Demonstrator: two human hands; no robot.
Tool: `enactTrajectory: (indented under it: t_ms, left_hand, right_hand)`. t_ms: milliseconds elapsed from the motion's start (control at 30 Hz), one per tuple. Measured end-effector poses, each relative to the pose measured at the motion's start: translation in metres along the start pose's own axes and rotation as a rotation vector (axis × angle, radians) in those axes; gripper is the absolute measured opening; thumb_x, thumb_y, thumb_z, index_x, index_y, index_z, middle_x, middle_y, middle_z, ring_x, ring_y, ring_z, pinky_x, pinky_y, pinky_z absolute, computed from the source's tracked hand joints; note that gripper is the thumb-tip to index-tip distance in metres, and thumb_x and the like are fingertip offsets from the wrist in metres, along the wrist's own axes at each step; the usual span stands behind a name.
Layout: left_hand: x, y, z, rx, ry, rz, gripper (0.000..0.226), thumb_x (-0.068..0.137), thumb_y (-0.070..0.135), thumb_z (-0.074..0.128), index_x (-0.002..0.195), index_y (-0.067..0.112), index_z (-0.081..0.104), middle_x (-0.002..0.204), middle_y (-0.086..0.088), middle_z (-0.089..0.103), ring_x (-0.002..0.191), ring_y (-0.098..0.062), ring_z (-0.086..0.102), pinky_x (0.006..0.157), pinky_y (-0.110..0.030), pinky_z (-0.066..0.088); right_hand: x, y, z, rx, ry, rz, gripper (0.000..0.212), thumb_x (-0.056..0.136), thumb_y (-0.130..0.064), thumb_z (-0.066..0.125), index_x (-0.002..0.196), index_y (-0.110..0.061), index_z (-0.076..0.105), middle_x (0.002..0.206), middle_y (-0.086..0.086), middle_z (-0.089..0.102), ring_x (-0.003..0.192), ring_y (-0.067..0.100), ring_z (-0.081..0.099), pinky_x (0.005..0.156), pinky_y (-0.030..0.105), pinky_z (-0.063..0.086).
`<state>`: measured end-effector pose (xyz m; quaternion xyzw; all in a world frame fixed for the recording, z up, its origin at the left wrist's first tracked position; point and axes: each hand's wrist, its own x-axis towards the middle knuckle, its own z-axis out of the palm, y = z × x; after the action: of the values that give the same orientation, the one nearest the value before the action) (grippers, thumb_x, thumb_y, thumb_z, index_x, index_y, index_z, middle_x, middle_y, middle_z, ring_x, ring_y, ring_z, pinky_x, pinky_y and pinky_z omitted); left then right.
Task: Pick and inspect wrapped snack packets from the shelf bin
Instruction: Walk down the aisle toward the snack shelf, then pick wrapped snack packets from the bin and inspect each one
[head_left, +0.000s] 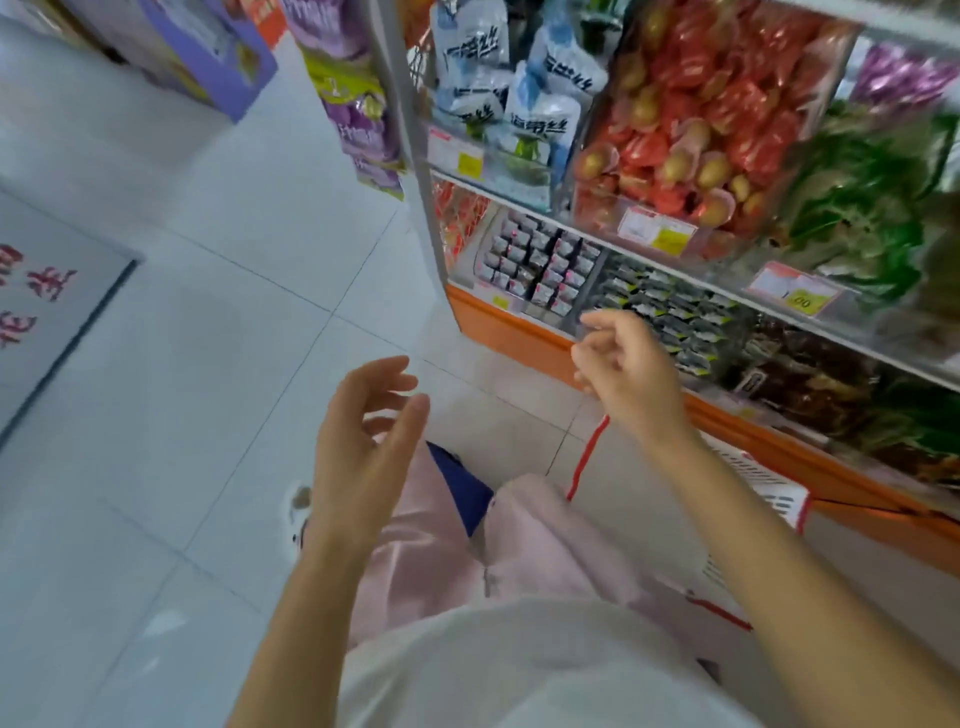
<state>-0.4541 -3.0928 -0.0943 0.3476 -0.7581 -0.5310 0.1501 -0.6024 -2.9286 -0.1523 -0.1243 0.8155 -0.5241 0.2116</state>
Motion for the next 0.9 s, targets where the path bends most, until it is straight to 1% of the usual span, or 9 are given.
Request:
enactTrajectory:
  t_ms: [100,233,300,400,533,733,767,833,900]
  left_hand:
    - [0.07,-0.023,0.007,0.053,-0.163,0.048,0.028,0.086,0.01,0.063,0.105,0.029,0.058,0.095,0.013,0.063,0.078,0.006,0.059,0.069,-0.011,0.047]
    - [0.173,-0.086,0.044,0.125,-0.349,0.191,0.033,0.084,0.01,0.065,0.099,0.038,0.055,0.102,0.006,0.061,0.08,0.002,0.059,0.064,-0.007,0.044]
    - [0.224,-0.126,0.073,0.168,-0.44,0.281,0.033,0.084,0.01,0.066,0.103,0.034,0.055,0.107,0.002,0.057,0.083,-0.004,0.059,0.065,-0.01,0.044]
    - [0.288,-0.186,0.115,0.279,-0.534,0.438,0.035,0.083,0.014,0.068,0.116,0.023,0.057,0.111,0.005,0.048,0.088,0.0,0.054,0.069,-0.012,0.043]
    - [0.349,-0.246,0.159,0.325,-0.49,0.655,0.047,0.083,0.02,0.068,0.127,0.023,0.052,0.118,0.01,0.039,0.096,-0.002,0.045,0.072,-0.007,0.039]
    - [0.372,-0.287,0.185,0.266,-0.448,0.939,0.049,0.081,0.017,0.068,0.127,0.02,0.051,0.116,0.008,0.036,0.107,-0.002,0.032,0.081,-0.004,0.037]
    - [0.373,-0.289,0.184,0.27,-0.443,0.963,0.049,0.082,0.019,0.068,0.128,0.02,0.051,0.118,0.006,0.038,0.11,-0.005,0.034,0.086,-0.009,0.039]
    - [0.373,-0.289,0.181,0.289,-0.45,0.977,0.051,0.082,0.019,0.068,0.13,0.018,0.05,0.124,-0.001,0.042,0.115,-0.012,0.037,0.097,-0.028,0.041]
    - [0.371,-0.288,0.178,0.321,-0.47,0.98,0.053,0.082,0.019,0.068,0.131,0.017,0.048,0.127,-0.004,0.042,0.119,-0.016,0.037,0.1,-0.037,0.04]
  right_hand:
    - [0.038,0.014,0.023,-0.069,0.04,0.026,0.02,0.088,-0.027,0.056,0.106,-0.03,0.051,0.086,-0.014,0.057,0.081,0.014,0.063,0.073,0.04,0.055]
    - [0.106,0.059,0.068,-0.165,0.141,-0.009,0.026,0.089,-0.021,0.057,0.114,-0.014,0.057,0.084,-0.019,0.051,0.076,0.002,0.054,0.07,0.026,0.046]
    - [0.147,0.088,0.095,-0.205,0.17,0.0,0.026,0.09,-0.021,0.057,0.114,-0.011,0.058,0.084,-0.015,0.051,0.082,0.008,0.054,0.074,0.028,0.045]
    - [0.201,0.132,0.132,-0.242,0.219,-0.009,0.024,0.091,-0.021,0.056,0.113,-0.012,0.06,0.089,-0.007,0.056,0.087,0.015,0.057,0.077,0.032,0.047]
    - [0.248,0.185,0.165,-0.39,0.348,-0.228,0.02,0.089,-0.019,0.06,0.108,-0.012,0.065,0.088,-0.001,0.063,0.079,0.015,0.058,0.068,0.026,0.045]
    - [0.28,0.214,0.186,-0.746,0.502,-0.415,0.018,0.087,-0.03,0.062,0.099,-0.019,0.071,0.093,-0.001,0.065,0.096,0.023,0.05,0.08,0.034,0.04]
    - [0.28,0.214,0.189,-0.758,0.527,-0.433,0.018,0.087,-0.029,0.063,0.1,-0.019,0.071,0.096,0.0,0.066,0.099,0.023,0.049,0.08,0.034,0.038]
    - [0.278,0.21,0.197,-0.768,0.576,-0.455,0.02,0.087,-0.03,0.062,0.102,-0.02,0.071,0.1,-0.001,0.066,0.101,0.022,0.046,0.08,0.033,0.034]
    - [0.277,0.21,0.204,-0.826,0.607,-0.436,0.023,0.087,-0.036,0.061,0.104,-0.023,0.07,0.102,-0.004,0.064,0.102,0.019,0.043,0.079,0.033,0.034]
